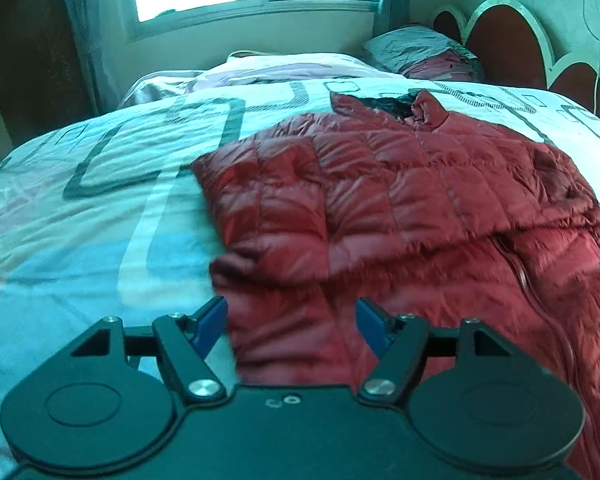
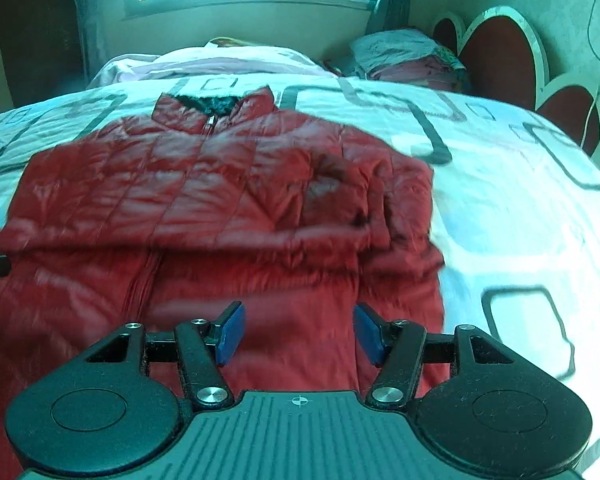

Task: Fold large clothes
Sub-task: 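Release the folded side and smooth it flat with both tools, then grasp the red jacket's hem with both tools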

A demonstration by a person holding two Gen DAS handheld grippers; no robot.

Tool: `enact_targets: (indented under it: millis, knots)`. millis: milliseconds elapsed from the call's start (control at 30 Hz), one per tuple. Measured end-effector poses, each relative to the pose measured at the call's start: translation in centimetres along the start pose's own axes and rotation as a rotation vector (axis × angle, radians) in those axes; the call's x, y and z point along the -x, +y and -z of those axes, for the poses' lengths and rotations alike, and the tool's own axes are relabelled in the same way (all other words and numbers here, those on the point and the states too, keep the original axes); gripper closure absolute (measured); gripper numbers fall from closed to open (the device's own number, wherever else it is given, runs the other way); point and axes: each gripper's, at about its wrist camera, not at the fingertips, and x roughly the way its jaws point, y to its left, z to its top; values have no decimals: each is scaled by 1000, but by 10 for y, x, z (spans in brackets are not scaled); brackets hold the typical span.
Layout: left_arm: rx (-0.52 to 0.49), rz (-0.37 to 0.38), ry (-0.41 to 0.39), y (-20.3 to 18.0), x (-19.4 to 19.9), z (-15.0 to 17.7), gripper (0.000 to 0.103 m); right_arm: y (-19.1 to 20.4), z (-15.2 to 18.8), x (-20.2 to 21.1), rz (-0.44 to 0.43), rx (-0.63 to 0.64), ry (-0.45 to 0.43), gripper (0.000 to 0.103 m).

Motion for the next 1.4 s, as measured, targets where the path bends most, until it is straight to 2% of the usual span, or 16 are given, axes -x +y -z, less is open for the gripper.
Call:
enact_targets:
  millis: [267,733,1133,1200,1400]
  knots:
    - [27,-23,24,-13,33,32,34,-20,47,26,-36,-6,32,44]
    - [59,-146,24,-41,91,88,33,-51,108,78,-71,63,5,44]
    - [120,-259,-6,-19,142,128,26,-95,143,115,-33,68,7,44]
    - [134,-259,7,-13,147,135,26,-101,148,118,-41,54,17,44]
    - [186,-189,62,0,149,158,22,-114,163,120,-64,5,60,43]
